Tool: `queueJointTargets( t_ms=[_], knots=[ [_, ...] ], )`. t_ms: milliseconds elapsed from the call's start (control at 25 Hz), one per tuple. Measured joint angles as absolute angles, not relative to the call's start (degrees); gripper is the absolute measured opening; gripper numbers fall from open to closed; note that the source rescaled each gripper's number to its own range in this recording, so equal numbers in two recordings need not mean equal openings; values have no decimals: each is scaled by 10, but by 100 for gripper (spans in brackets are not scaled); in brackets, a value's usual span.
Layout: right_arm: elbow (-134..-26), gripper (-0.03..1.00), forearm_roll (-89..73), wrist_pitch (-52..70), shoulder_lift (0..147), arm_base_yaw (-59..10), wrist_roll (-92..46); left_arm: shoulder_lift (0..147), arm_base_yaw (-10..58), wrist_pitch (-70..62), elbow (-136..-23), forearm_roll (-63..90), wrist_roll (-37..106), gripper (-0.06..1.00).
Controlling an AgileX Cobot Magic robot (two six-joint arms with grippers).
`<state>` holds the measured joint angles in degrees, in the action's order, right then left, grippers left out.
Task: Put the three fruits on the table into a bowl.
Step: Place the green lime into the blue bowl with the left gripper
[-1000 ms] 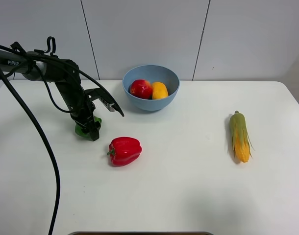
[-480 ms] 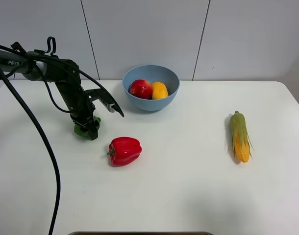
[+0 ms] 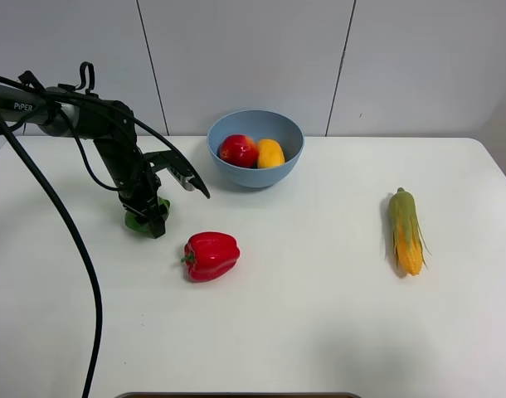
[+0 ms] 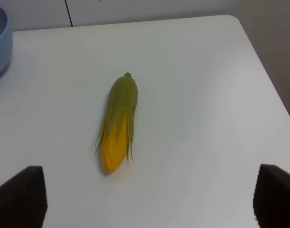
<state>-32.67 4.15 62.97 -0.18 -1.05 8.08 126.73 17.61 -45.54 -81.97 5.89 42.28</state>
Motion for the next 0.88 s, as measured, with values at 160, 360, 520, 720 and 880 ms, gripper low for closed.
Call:
queueJointTargets(
  t_ms=[160, 360, 520, 720, 880],
  knots=[
    [-327, 63, 42, 630, -2, -11, 81, 1259, 176, -470, -819, 59, 423, 0],
    [-327, 63, 42, 630, -2, -11, 81, 1223, 176, -474, -819, 59, 423, 0],
    [-327, 63, 42, 630, -2, -11, 81, 1188, 176, -474, -819, 59, 422, 0],
    [-327, 63, 42, 630, -2, -11, 81, 1152, 176, -474, -835, 59, 412, 0],
    [-327, 63, 42, 630, -2, -11, 81, 1149, 176, -491, -881, 59, 390, 0]
  ],
)
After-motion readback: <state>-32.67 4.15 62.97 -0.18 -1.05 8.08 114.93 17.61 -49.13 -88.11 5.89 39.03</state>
